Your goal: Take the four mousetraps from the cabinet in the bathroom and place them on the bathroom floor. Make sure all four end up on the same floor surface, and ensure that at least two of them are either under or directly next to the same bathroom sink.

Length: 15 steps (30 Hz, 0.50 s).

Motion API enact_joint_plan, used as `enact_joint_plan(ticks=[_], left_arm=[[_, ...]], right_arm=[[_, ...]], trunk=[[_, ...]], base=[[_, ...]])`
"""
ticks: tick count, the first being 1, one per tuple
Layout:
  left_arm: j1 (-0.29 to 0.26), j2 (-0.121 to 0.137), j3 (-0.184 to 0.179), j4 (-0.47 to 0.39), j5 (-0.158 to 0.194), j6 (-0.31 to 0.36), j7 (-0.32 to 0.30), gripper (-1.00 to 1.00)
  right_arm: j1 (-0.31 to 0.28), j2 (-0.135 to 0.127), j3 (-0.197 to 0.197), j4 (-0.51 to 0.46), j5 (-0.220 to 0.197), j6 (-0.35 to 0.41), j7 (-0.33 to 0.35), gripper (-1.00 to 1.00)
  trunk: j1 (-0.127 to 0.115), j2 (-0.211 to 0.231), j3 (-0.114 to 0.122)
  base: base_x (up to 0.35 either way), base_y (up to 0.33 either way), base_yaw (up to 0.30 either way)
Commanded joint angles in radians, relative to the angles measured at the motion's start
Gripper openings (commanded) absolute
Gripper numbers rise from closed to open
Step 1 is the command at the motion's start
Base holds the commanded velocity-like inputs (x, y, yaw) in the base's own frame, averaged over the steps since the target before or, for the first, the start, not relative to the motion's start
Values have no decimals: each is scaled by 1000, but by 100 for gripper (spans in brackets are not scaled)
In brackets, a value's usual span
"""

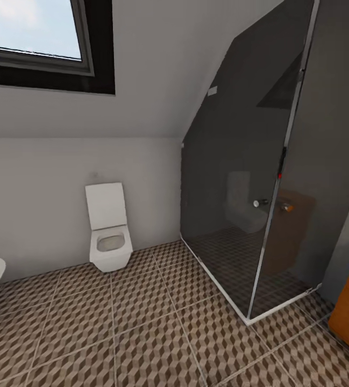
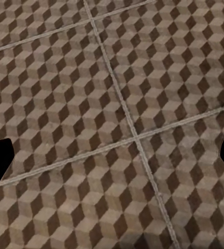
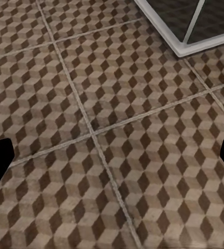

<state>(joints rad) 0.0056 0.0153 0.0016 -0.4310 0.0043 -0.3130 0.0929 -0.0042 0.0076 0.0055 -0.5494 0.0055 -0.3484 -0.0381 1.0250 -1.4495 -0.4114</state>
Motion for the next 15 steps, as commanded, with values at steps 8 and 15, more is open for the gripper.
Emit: enact_joint_plan(ticks=[8,15], left_arm=[[1,0,0,-2,0,-1,2,100],[1,0,0,-2,0,-1,2,100]], right_arm=[[0,0,1,0,1,-3,-3,100],[0,0,1,0,1,-3,-3,100]], trunk=[[0,0,-4],[0,0,-10]], base=[[0,0,-279],[0,0,-277]])
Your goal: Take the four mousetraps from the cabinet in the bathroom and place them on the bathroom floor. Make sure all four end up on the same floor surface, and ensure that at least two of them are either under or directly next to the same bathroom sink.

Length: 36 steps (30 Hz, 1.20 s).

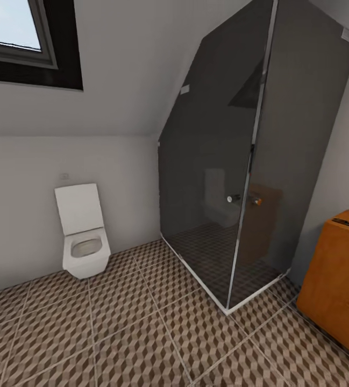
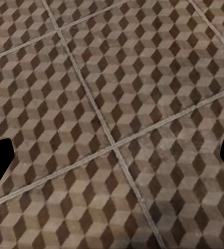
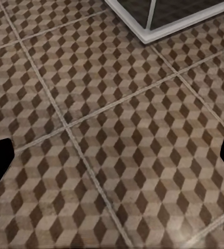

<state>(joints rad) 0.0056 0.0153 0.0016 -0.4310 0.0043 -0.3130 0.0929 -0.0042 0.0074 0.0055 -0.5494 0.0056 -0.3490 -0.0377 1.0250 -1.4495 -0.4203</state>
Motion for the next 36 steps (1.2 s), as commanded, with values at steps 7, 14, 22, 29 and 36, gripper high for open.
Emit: enact_joint_plan(ticks=[7,14,22,29,36], left_arm=[[1,0,0,-2,0,-1,2,100],[1,0,0,-2,0,-1,2,100],[1,0,0,-2,0,-1,2,100],[1,1,0,-2,0,-1,2,100],[1,0,0,-1,0,-1,2,100]], right_arm=[[0,0,1,0,1,-2,-4,100],[0,0,1,0,1,-2,-4,100],[0,0,1,0,2,-2,-4,100],[0,0,1,0,2,-5,-4,100],[0,0,1,0,2,-7,-4,100]], trunk=[[0,0,-7],[0,0,-13],[0,0,-20],[0,0,-26],[0,0,-32]], base=[[0,0,-276],[0,0,-275],[0,0,-275],[0,0,-275],[0,0,-275]])
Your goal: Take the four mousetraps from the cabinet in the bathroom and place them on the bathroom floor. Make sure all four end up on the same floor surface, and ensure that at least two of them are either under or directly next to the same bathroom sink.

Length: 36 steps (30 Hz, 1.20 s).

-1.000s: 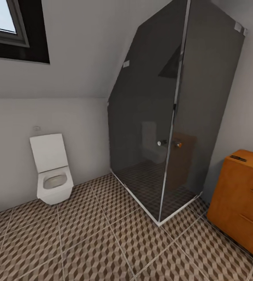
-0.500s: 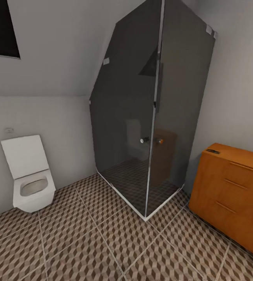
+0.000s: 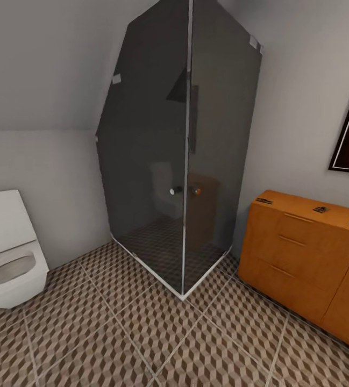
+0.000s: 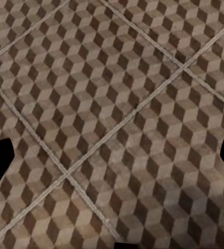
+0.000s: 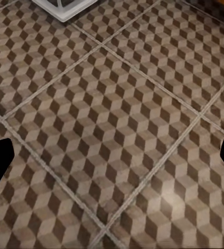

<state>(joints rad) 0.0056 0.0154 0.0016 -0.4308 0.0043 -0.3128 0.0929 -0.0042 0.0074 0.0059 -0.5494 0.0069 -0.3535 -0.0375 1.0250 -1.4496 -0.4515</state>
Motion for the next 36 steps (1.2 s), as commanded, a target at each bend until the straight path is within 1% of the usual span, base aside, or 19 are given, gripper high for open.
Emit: enact_joint_plan(ticks=[1,20,36], left_arm=[[1,0,0,-1,0,-1,2,100],[1,0,0,9,-1,-1,2,100],[1,1,0,9,-1,-1,2,100]], right_arm=[[0,0,1,0,1,-2,-4,100],[0,0,2,0,1,-2,-4,100],[0,0,1,0,1,-2,-4,100]], trunk=[[0,0,-2],[0,0,-17],[0,0,-19]], base=[[0,0,-275],[0,0,-276],[0,0,-290]])
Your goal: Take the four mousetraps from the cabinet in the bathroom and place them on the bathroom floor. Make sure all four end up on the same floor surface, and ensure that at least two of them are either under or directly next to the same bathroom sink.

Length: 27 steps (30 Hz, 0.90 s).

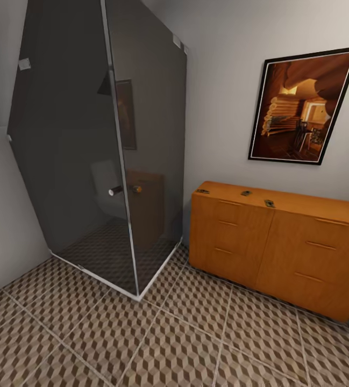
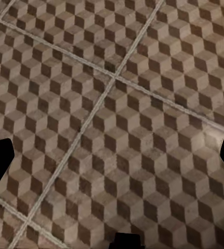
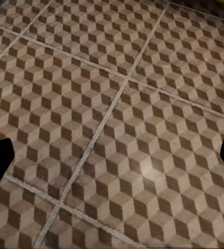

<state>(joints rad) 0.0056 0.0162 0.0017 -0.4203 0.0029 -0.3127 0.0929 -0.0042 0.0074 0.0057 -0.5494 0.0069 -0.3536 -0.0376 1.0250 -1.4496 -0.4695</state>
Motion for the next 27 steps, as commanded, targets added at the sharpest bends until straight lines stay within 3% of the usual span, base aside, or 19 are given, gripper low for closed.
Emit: enact_joint_plan(ticks=[1,27], left_arm=[[1,0,0,-2,0,-1,2,100],[1,0,0,-2,0,-1,2,100]], right_arm=[[0,0,1,0,1,-2,-4,100],[0,0,1,0,1,-2,-4,100]], trunk=[[0,0,-1],[0,0,-1]], base=[[0,0,-292],[0,0,-292]])
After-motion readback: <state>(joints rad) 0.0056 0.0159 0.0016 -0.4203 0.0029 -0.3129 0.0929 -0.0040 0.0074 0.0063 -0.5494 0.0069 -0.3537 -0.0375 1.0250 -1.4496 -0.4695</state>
